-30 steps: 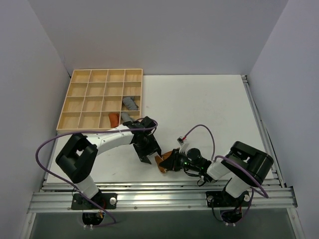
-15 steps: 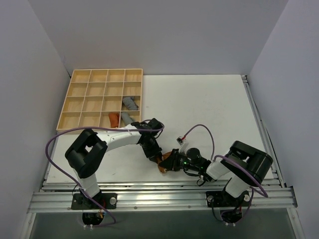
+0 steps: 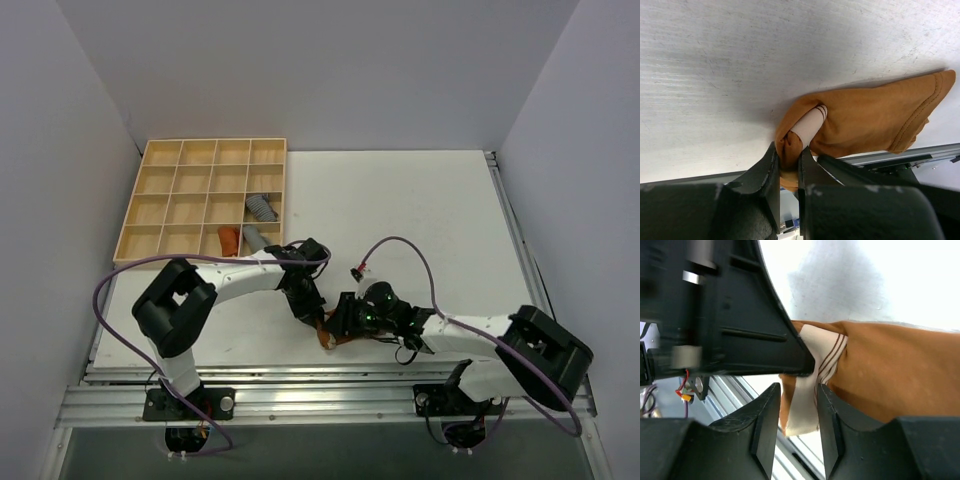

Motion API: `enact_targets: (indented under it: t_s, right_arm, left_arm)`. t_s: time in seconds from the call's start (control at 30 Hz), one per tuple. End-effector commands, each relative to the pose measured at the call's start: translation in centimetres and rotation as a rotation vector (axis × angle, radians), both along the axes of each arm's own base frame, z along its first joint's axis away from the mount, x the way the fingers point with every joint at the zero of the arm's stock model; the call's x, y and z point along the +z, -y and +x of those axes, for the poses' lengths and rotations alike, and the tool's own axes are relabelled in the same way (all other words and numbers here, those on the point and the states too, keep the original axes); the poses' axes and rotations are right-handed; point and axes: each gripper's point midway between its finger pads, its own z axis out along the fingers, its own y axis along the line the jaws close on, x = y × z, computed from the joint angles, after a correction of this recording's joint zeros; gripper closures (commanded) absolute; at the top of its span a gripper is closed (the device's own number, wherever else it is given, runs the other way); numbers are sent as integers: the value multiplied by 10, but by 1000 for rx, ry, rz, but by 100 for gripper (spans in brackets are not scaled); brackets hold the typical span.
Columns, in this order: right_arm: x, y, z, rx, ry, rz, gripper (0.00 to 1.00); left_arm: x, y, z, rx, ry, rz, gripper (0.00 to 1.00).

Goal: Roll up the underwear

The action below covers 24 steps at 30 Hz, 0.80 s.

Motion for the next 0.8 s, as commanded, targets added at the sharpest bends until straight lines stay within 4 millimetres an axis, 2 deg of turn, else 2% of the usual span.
enact_targets:
  t_s: [0.0,0.03,0.07,0.1,0.17,0.33,0.47,0.63,0.67,0.73,0.77]
  right_arm:
    - [9,23,6,-55,0,-145,68]
    - [4,34,-1,-60,-40,-208,68]
    - [22,31,8,-82,-9,-199,68]
    - [21,39,2,-78,-36,-242,68]
    - [33,38,1,-79,-43,-232,69]
    - [7,57,-21,-103,-152,-348,76]
    - [-7,66,-21,-140,-172,-395,81]
    - [-20,61,-19,-113,-189,-455,85]
    - [-28,62,-19,-109,-203,-482,85]
    - [-31,60,-7,-116,-168,-508,85]
    - [-40,63,-5,-117,-174,-549,85]
  left_arm:
    - [-20,-21,-11,-12,-27,135,98]
    - [-20,-22,-12,-15,-27,140,98]
    - [-21,-24,-12,-15,-28,151,98]
    - [-21,-26,-13,-18,-31,160,98]
    - [-21,-28,-13,-19,-28,171,98]
    - [-17,-35,-11,-15,-24,205,98]
    - [-10,-41,-7,2,-8,219,98]
    - [-8,-56,-6,38,8,253,98]
    - [-9,-57,-6,41,7,259,98]
    - [-12,-61,-10,47,-9,268,98]
    - [-13,-61,-11,52,-16,267,98]
